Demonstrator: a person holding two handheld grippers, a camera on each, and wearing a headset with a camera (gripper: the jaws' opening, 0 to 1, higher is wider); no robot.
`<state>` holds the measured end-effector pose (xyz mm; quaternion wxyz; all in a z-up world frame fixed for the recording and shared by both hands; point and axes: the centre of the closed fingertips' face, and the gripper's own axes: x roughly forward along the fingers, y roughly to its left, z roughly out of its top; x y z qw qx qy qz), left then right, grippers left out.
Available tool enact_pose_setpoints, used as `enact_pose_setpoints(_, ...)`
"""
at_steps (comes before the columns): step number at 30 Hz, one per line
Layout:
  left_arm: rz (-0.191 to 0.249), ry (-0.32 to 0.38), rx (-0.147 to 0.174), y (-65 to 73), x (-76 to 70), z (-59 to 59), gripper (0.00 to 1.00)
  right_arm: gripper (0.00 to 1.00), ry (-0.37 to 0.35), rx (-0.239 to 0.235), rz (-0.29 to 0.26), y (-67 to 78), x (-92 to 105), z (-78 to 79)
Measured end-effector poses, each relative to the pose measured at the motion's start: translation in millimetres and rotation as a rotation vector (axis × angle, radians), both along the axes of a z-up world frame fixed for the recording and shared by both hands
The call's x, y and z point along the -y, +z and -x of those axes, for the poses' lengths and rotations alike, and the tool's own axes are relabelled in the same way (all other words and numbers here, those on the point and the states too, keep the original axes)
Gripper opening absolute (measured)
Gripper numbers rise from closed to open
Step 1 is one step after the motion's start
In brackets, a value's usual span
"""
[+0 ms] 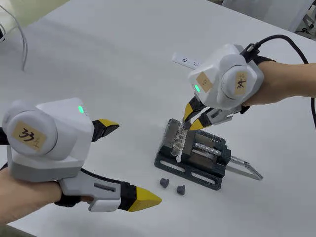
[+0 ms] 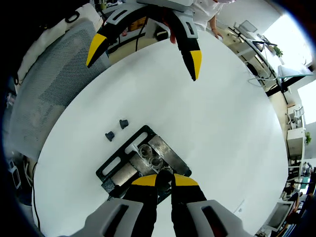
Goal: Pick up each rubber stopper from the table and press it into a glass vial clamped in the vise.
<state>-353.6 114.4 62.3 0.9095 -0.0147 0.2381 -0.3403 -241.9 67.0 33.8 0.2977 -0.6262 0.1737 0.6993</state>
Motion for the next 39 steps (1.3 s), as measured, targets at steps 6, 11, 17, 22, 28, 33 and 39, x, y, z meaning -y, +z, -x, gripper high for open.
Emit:
enact_pose_setpoints(6, 0.020, 0.013, -0.010, -3.5, -2.2, 1.4, 0.99, 0.04, -0.008, 0.004, 0.023, -4.6, 1.0, -2.4)
enact_pose_setpoints(11, 0.034, 0.015, -0.016, -6.3, -1.3, 2.8, 0.99, 0.04, -0.023, 0.000, 0.033, -6.6, 1.2, -2.7)
enact_pose_setpoints(17, 0.045, 0.016, -0.017, -7.0, 0.6, 3.4, 0.99, 0.04, -0.034, 0.004, 0.046, -7.5, 2.4, -4.2)
enact_pose_setpoints(22, 0.050, 0.017, -0.015, -7.1, -0.4, 3.0, 0.99, 0.04, -0.031, 0.003, 0.067, -8.7, 0.7, -4.7)
enact_pose_setpoints(28, 0.052, 0.023, -0.019, -8.0, -2.4, 4.8, 0.99, 0.04, -0.072, -0.014, 0.109, -9.2, -2.4, -5.4)
enact_pose_setpoints(33, 0.053, 0.029, -0.022, -9.1, -3.6, 5.5, 0.99, 0.04, -0.178, -0.054, 0.107, -10.7, -1.3, -5.9)
enact_pose_setpoints(39, 0.062, 0.034, -0.021, -8.7, -1.9, 6.1, 0.99, 0.03, -0.309, -0.112, 0.102, -10.9, -2.2, -6.7)
